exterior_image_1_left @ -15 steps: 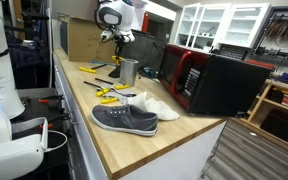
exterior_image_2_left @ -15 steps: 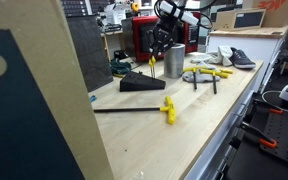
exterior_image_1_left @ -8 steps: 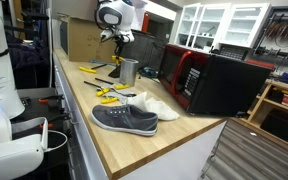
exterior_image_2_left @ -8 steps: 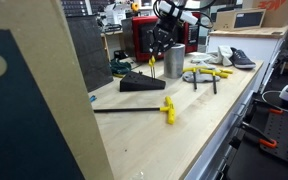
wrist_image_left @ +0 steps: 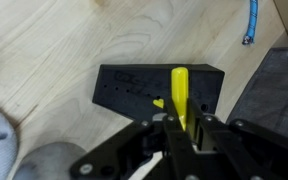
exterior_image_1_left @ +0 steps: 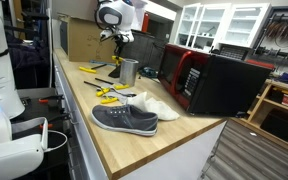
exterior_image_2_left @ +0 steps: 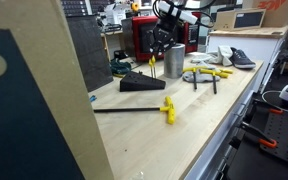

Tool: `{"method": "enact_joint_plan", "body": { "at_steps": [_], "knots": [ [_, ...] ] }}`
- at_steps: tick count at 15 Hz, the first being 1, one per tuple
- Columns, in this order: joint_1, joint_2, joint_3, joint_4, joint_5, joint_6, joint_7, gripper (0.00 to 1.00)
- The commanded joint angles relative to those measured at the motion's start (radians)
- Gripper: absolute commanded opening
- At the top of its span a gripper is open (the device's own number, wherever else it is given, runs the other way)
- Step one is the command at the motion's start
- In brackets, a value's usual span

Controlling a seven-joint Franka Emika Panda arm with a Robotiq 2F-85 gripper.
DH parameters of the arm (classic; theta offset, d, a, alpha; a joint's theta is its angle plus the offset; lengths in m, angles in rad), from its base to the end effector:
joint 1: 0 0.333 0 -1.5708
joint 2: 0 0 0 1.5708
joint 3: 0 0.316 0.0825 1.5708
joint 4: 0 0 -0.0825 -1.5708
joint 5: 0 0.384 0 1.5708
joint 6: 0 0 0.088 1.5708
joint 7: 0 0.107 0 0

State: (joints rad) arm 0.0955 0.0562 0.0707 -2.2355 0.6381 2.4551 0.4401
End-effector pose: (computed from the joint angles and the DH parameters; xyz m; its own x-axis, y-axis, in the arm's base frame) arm 0.5397 0.0902 0.3612 0.7509 -0.6431 -0.1498 -0.6357 -0.6426 -0.4276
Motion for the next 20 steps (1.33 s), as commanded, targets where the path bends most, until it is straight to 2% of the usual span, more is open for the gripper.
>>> {"method": "enact_joint_plan", "body": {
  "at_steps": [1, 8, 20],
  "knots": [
    [-0.009, -0.020, -0.003, -0.004, -0.017, -0.042, 0.051, 0.04],
    [-0.010, -0.014, -0.001, -0.012, -0.027, -0.001, 0.050, 0.04],
    [-0.008, -0.020, 0.005, -0.011, -0.004, -0.001, 0.021, 0.04]
  ]
}}
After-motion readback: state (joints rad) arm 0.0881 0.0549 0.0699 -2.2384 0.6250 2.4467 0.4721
